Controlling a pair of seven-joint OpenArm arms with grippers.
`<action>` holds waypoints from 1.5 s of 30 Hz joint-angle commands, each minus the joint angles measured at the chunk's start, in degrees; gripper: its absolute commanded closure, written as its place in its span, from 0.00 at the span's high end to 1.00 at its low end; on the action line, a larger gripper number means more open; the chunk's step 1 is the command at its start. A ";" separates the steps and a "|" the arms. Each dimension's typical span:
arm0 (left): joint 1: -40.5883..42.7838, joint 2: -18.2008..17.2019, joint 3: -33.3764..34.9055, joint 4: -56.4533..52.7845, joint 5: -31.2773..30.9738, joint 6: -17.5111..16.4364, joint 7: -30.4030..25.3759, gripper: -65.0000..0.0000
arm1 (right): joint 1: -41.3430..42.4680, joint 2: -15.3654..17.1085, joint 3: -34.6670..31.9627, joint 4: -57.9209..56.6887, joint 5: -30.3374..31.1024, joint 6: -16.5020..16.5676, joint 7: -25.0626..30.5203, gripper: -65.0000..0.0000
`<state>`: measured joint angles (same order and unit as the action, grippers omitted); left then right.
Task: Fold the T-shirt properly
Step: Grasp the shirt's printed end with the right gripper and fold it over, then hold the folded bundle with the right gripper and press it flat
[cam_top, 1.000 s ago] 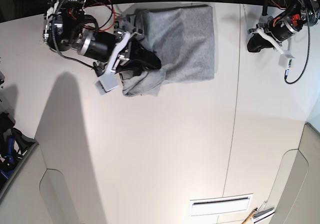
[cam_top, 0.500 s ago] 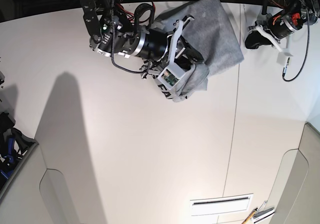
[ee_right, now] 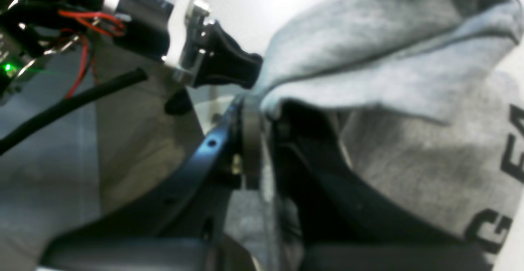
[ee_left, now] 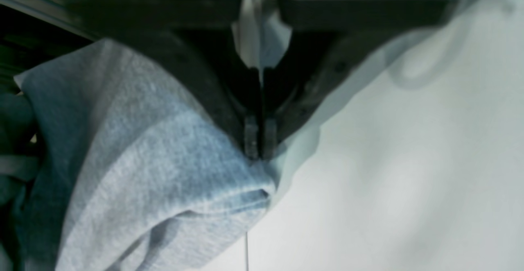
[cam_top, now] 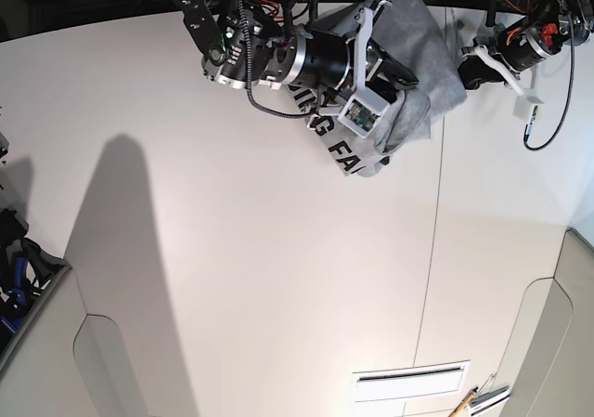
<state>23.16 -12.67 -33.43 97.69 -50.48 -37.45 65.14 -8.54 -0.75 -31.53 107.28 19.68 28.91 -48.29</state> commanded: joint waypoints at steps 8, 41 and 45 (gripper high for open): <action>0.04 -0.50 -0.22 0.79 -1.16 0.00 -0.61 0.00 | 0.59 -0.55 -1.84 -0.61 4.52 0.26 2.25 0.09; 0.04 -0.55 -0.22 0.79 -1.14 -0.02 -0.63 0.00 | 1.64 -1.42 1.09 11.65 1.53 -0.57 -20.06 0.50; 0.04 -0.57 -0.22 0.79 -1.14 -0.02 -0.63 0.00 | -3.78 1.09 1.07 16.63 1.27 -0.57 -18.27 0.50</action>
<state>23.16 -12.56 -33.43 97.69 -50.46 -37.34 65.14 -12.45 0.73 -30.37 122.96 19.97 28.21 -67.55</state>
